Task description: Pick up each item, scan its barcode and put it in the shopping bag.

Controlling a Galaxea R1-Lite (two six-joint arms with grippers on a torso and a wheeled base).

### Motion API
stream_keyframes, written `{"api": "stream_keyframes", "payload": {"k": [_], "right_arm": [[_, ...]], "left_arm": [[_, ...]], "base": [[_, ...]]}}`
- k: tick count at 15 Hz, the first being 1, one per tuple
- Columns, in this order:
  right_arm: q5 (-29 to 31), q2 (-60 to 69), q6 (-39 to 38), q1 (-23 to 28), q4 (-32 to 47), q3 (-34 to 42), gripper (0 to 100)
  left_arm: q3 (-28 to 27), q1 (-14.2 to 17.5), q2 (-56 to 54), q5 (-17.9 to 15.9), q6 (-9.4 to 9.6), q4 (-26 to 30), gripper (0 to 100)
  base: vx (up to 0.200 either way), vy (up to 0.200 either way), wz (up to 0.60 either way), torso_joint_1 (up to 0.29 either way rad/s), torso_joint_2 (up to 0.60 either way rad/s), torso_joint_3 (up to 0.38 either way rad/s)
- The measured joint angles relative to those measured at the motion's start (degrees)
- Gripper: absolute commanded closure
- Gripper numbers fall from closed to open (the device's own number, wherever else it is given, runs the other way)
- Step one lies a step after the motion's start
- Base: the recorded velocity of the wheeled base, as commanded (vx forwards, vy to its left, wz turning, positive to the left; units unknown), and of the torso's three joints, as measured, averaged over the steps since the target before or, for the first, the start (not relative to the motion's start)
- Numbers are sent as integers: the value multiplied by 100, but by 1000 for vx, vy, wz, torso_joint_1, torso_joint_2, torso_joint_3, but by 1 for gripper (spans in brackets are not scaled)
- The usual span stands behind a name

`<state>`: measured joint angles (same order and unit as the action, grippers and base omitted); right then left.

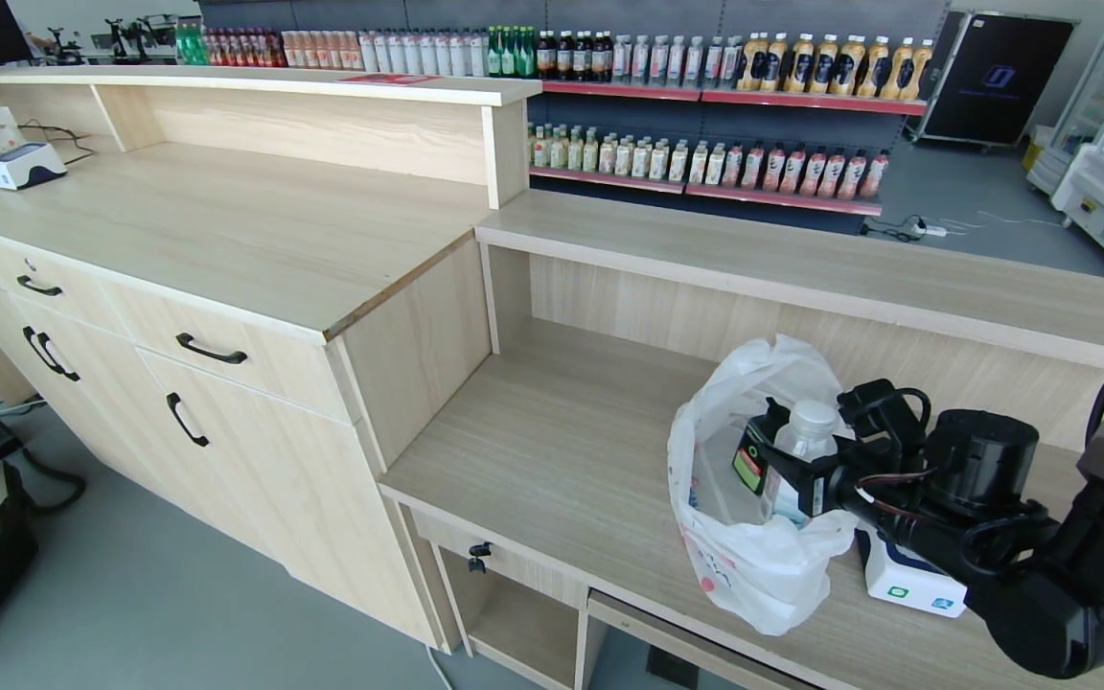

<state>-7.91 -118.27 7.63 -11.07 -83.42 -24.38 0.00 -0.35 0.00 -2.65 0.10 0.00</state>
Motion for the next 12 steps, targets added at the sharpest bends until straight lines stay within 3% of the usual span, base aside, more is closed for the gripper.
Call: {"api": "stream_keyframes", "payload": {"k": [12], "right_arm": [[1,-135,0,5,-4,27,100]], "left_arm": [[0,0,0,-2,0,0,0]], "base": [[0,0,0,0,0,0]]}}
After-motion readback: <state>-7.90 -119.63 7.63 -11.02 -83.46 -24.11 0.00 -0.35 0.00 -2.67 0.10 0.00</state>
